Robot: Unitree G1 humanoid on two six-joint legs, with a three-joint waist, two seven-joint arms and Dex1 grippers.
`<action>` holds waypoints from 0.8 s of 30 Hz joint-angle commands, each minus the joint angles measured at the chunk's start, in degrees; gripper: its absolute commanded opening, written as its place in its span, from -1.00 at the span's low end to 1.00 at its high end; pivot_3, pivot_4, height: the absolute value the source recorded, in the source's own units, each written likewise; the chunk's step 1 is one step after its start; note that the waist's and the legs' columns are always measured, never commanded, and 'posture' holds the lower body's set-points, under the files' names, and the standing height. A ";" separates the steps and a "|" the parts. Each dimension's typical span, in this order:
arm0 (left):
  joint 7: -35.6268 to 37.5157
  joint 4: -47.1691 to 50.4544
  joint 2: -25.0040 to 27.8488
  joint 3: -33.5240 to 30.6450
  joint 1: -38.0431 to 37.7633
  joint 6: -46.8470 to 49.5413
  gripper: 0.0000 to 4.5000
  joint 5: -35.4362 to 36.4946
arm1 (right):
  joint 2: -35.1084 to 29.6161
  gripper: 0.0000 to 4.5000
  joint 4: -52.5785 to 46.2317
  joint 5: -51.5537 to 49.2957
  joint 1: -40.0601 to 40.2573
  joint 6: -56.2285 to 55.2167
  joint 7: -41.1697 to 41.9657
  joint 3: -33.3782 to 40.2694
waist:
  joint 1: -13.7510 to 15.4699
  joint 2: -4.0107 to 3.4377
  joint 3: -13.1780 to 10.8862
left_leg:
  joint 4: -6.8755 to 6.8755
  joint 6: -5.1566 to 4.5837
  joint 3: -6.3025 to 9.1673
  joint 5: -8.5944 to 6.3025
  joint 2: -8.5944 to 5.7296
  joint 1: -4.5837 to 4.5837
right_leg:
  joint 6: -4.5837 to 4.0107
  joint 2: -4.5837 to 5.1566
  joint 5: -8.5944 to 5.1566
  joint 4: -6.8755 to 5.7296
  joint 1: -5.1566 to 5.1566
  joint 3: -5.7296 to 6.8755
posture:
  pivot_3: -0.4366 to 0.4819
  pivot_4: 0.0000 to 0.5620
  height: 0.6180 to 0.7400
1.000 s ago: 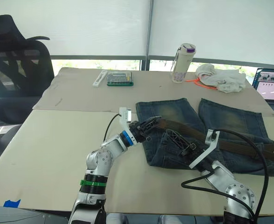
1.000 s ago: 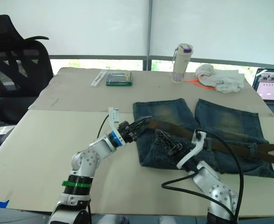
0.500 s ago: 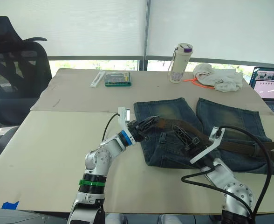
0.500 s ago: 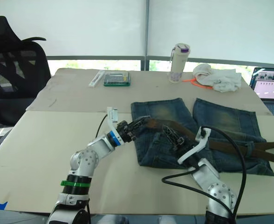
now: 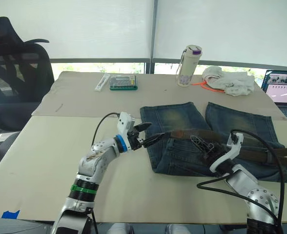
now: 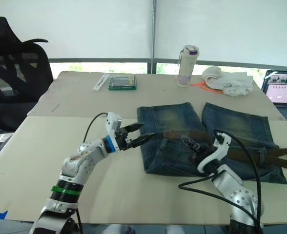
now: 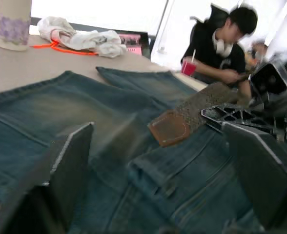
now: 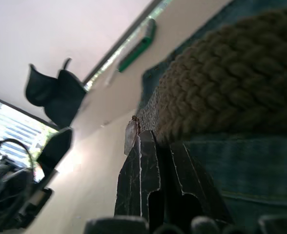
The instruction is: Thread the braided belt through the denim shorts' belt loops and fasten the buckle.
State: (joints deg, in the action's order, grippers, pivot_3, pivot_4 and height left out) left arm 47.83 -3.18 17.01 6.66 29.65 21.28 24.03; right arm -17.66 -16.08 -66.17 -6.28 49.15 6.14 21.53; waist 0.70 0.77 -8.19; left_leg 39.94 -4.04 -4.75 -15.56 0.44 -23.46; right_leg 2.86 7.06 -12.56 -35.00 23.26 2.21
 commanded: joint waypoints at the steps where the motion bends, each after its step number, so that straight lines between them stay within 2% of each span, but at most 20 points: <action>1: 3.86 0.32 2.07 1.44 1.59 -4.06 0.99 -2.63 | -1.51 -1.00 -0.75 -1.85 -0.15 2.26 -2.12 0.45 | 0.02 0.00 0.00 | 0.00 -0.01 0.00 0.00 0.01 0.00 | 0.00 0.00 0.00 0.00 0.00 0.00 | -0.05 -0.47 0.95; 9: 6.46 -0.77 3.03 0.96 1.16 -5.40 0.99 -3.35 | -1.23 -1.00 0.42 -2.38 -0.81 3.85 -7.76 1.08 | 0.03 0.00 0.00 | 0.01 -0.08 0.00 -0.04 0.05 -0.01 | 0.01 0.00 0.00 0.00 -0.01 0.00 | -0.05 -0.47 0.95; 16: 7.53 -2.16 3.52 -0.20 1.81 -5.61 0.99 -3.23 | -1.80 -1.00 -0.18 -7.05 -0.67 4.01 -13.60 3.31 | 0.04 0.00 0.00 | 0.01 -0.09 0.00 -0.05 0.06 -0.02 | 0.01 0.00 0.00 0.00 -0.02 0.01 | -0.05 -0.47 0.95; 24: 7.21 -1.97 2.77 -0.53 1.61 -5.31 0.99 -3.06 | -3.60 -1.00 0.02 -8.44 -0.50 5.26 -13.50 1.07 | 0.01 0.00 0.00 | 0.01 -0.10 0.00 -0.05 0.06 -0.02 | 0.01 0.01 0.00 0.00 -0.02 0.01 | -0.05 -0.47 0.95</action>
State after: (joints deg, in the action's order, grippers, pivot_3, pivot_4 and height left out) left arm 54.77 -6.21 19.93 7.08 30.38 17.15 20.42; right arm -20.51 -15.27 -73.36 -6.90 53.53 -7.59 22.80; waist 0.71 0.77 -8.19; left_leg 39.95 -4.14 -4.76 -15.62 0.50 -23.48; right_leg 2.87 7.07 -12.56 -35.00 23.24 2.22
